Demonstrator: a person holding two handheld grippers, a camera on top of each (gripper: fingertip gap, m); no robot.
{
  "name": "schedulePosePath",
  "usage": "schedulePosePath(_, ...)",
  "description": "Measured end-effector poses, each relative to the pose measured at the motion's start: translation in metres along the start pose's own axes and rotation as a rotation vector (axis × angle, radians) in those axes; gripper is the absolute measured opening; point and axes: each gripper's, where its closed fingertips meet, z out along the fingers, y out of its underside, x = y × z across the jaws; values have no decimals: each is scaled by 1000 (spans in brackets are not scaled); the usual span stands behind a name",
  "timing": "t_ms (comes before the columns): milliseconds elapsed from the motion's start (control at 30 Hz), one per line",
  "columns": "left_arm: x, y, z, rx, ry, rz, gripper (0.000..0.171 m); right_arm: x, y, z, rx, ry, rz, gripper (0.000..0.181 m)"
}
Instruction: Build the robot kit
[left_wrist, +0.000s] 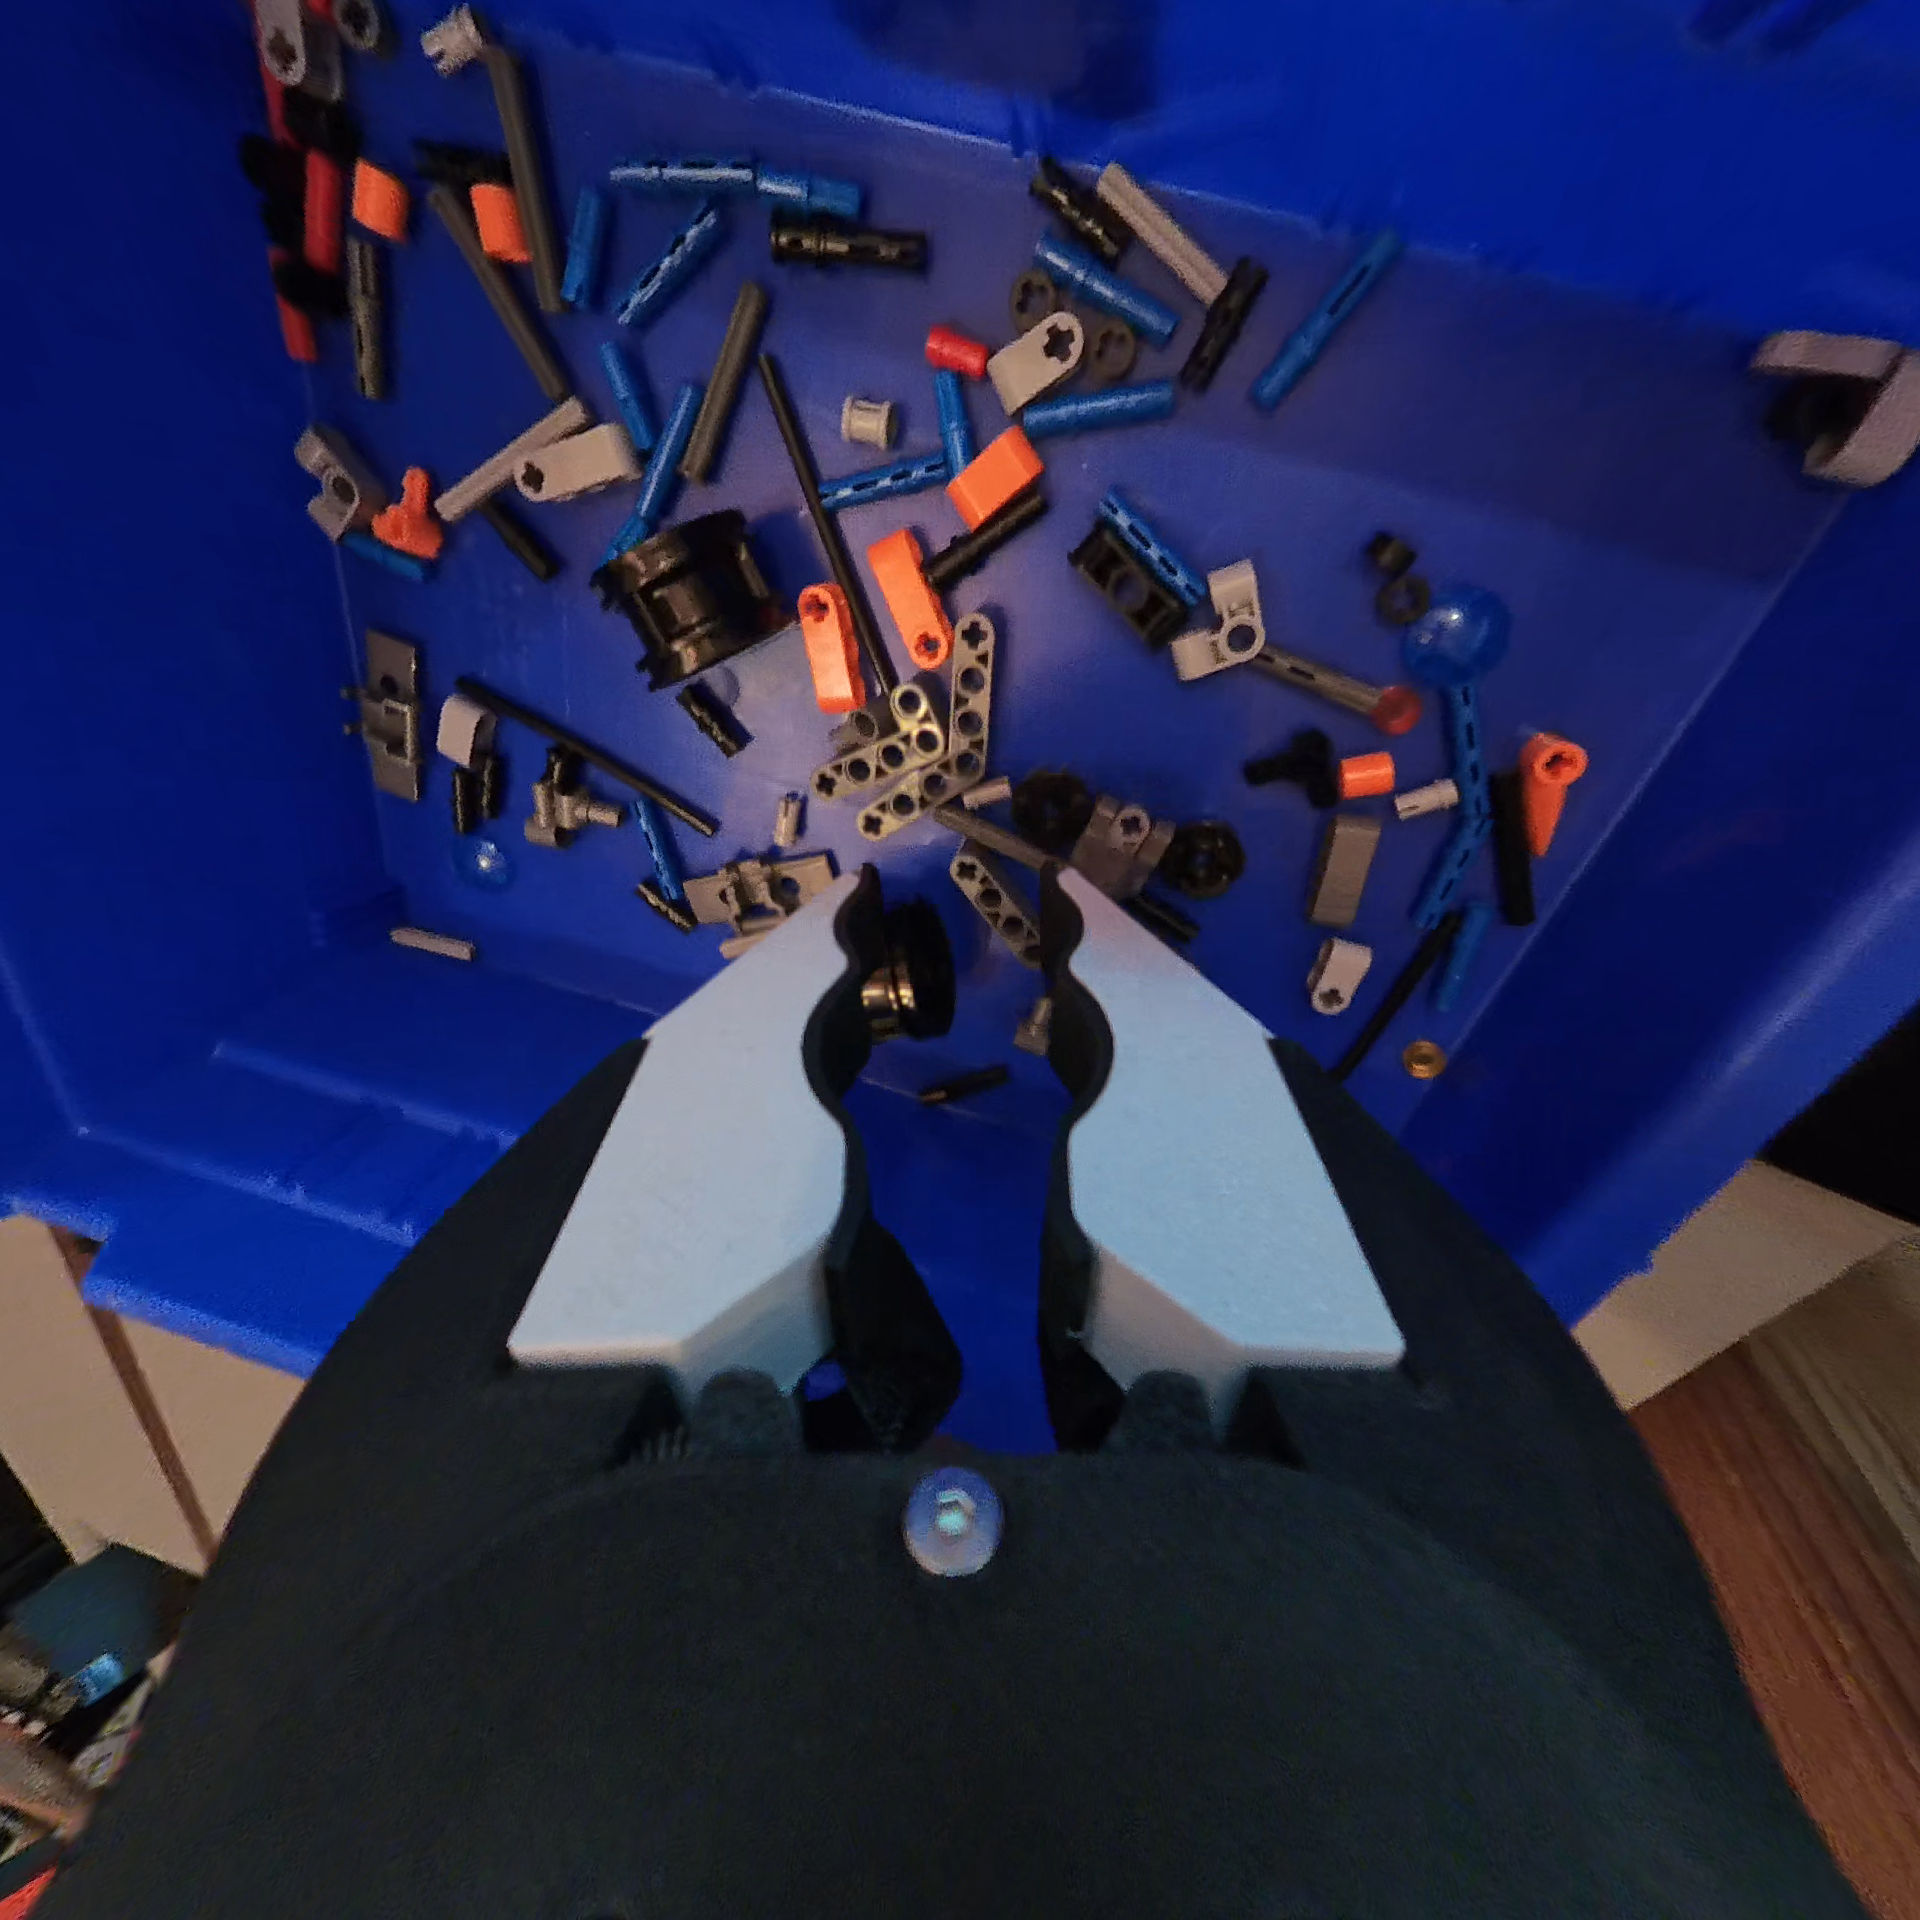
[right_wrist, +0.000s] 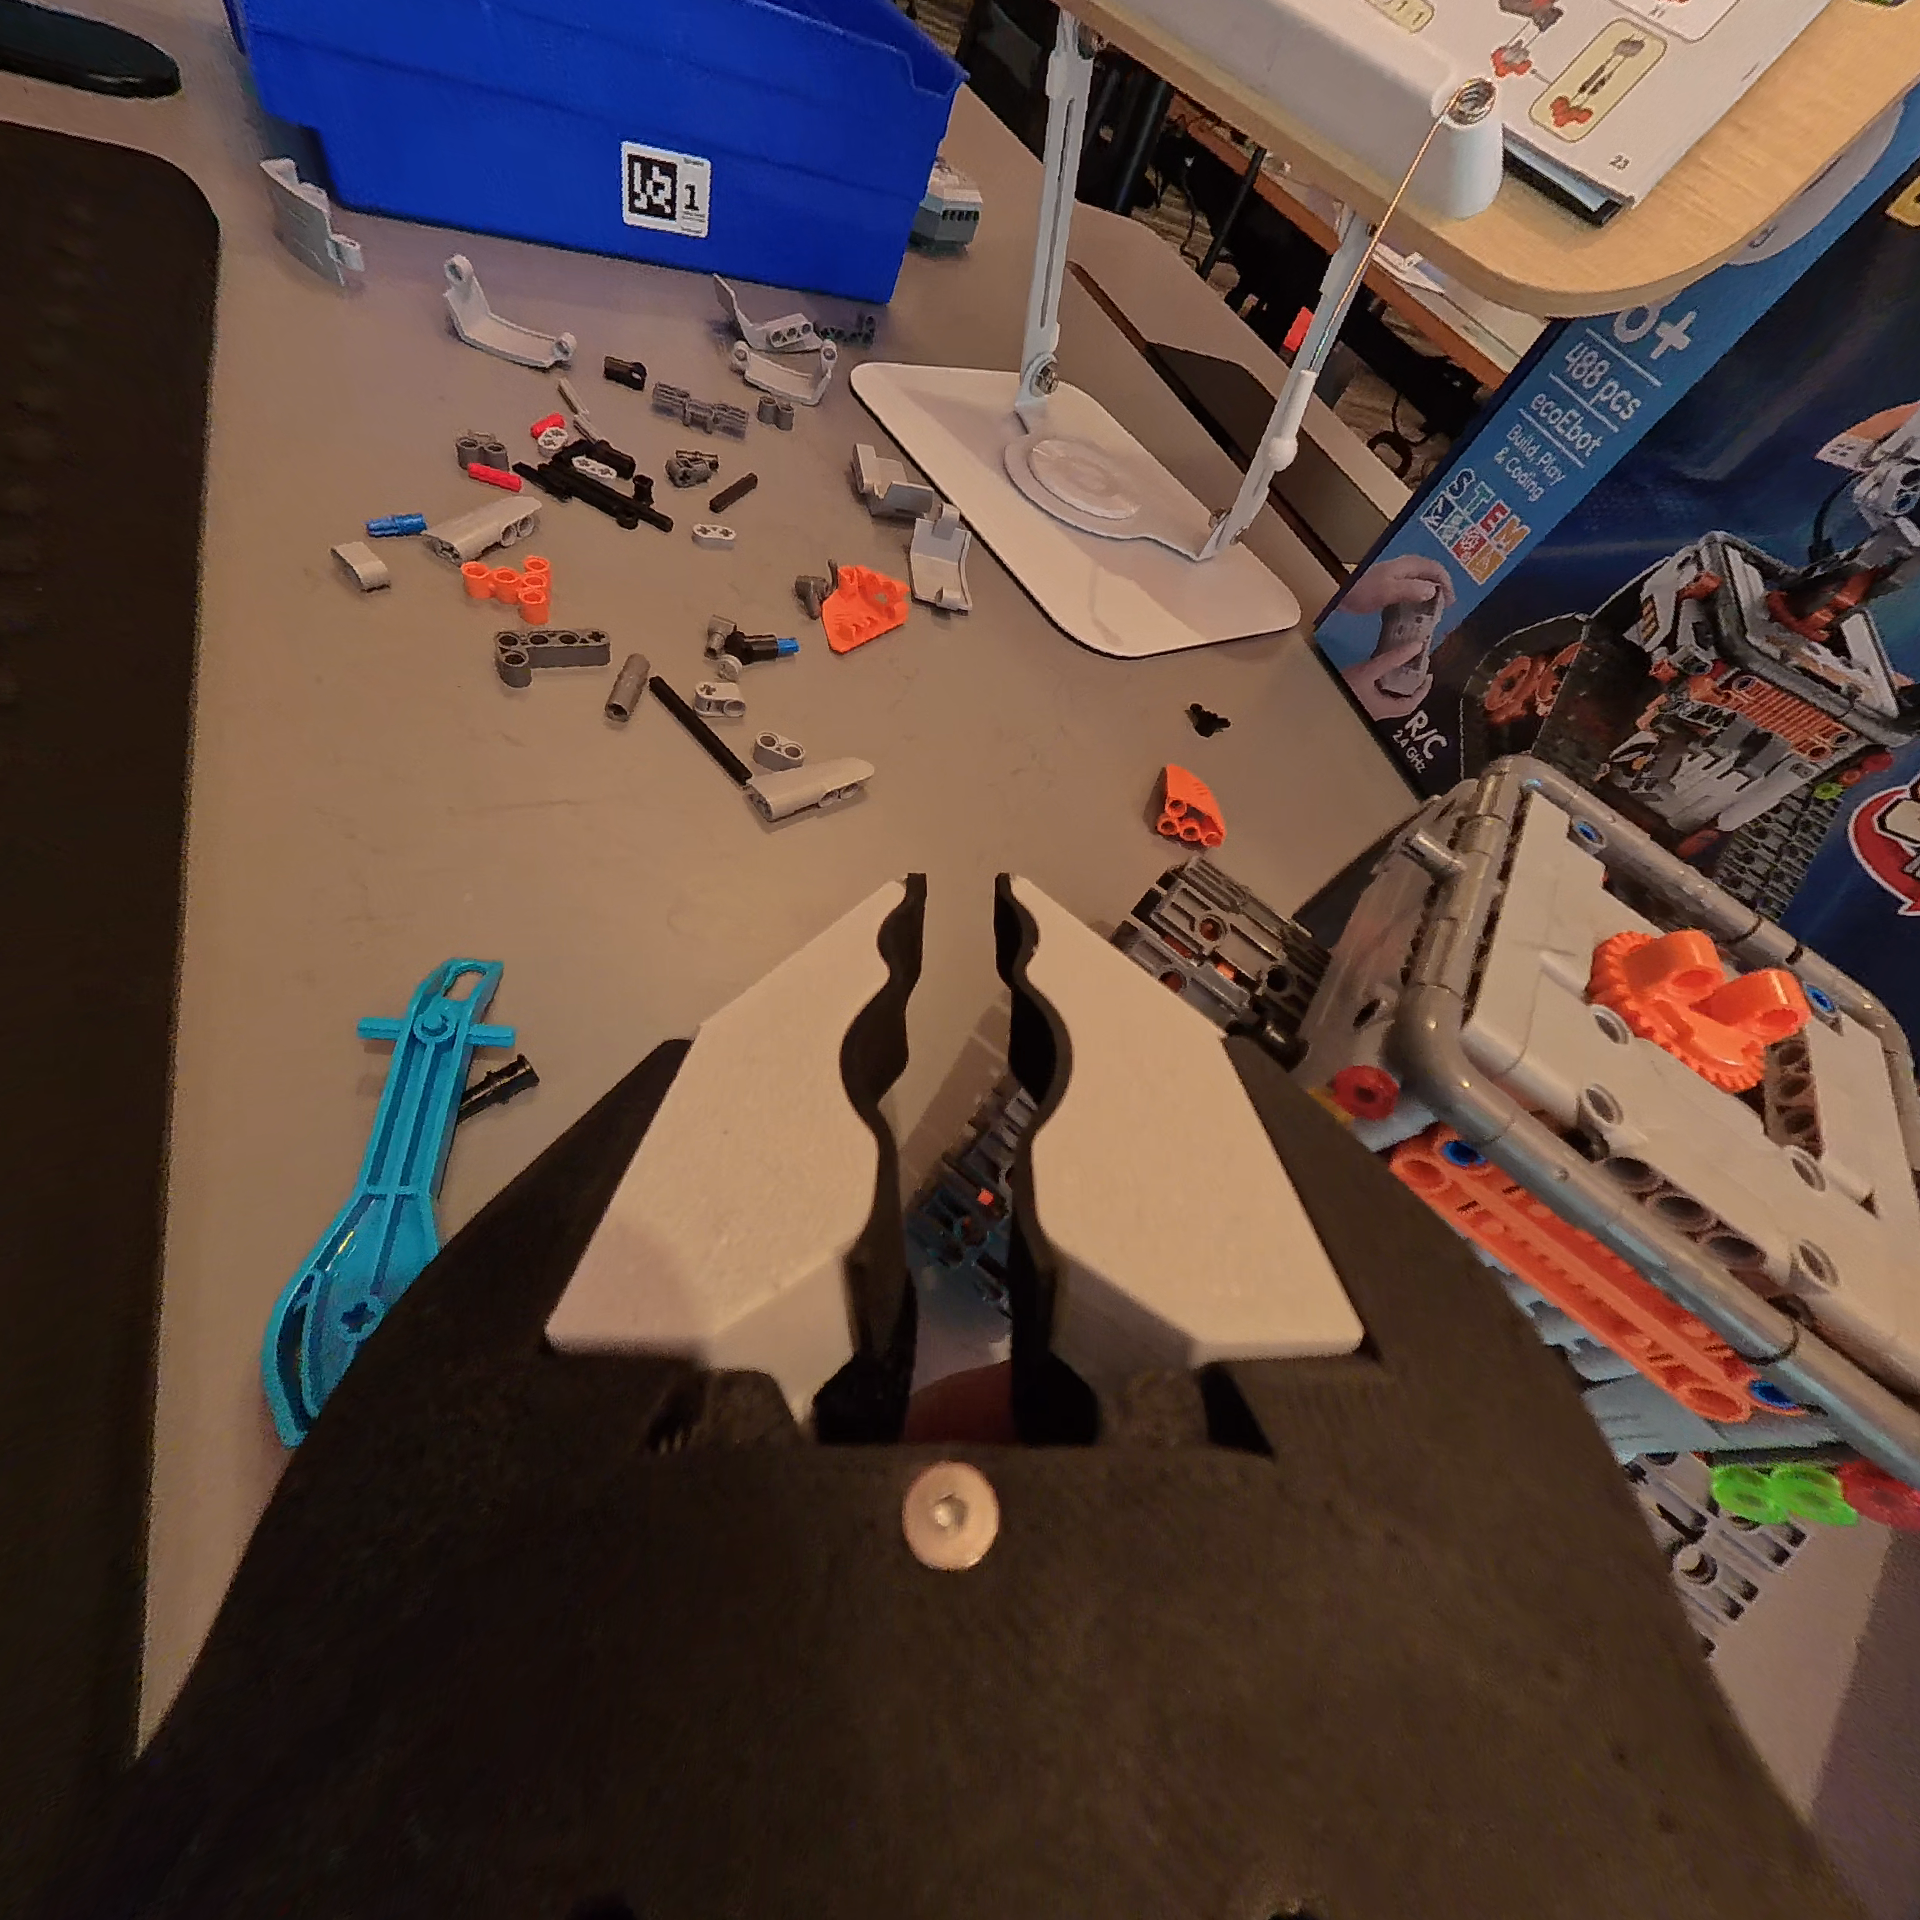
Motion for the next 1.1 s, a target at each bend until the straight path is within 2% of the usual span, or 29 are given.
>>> schedulePosePath(133,-6,-9,10,7,-22,31,28,1,1,0,-5,3,4,11)
schedulePosePath(300,-20,-15,16,12,-27,-16,26,1,3,0,-8,1,6,11)
schedulePosePath(433,-21,-16,19,20,33,-84,29,0,3,0,-9,-2,6,11)
schedulePosePath(567,-10,-17,19,27,139,-131,22,0,3,0,-10,-6,7,11)
schedulePosePath(700,2,-14,17,8,218,-138,38,0,3,0,-8,-9,9,11)
schedulePosePath(800,16,-6,11,-34,294,-114,26,-1,3,-1,-7,-10,7,11)
schedulePosePath(967,-4,-9,14,6,169,-112,28,-1,2,-1,-2,-12,7,11)
schedulePosePath(1100,-1,-15,17,21,180,-114,26,-2,3,0,-6,-15,8,11)
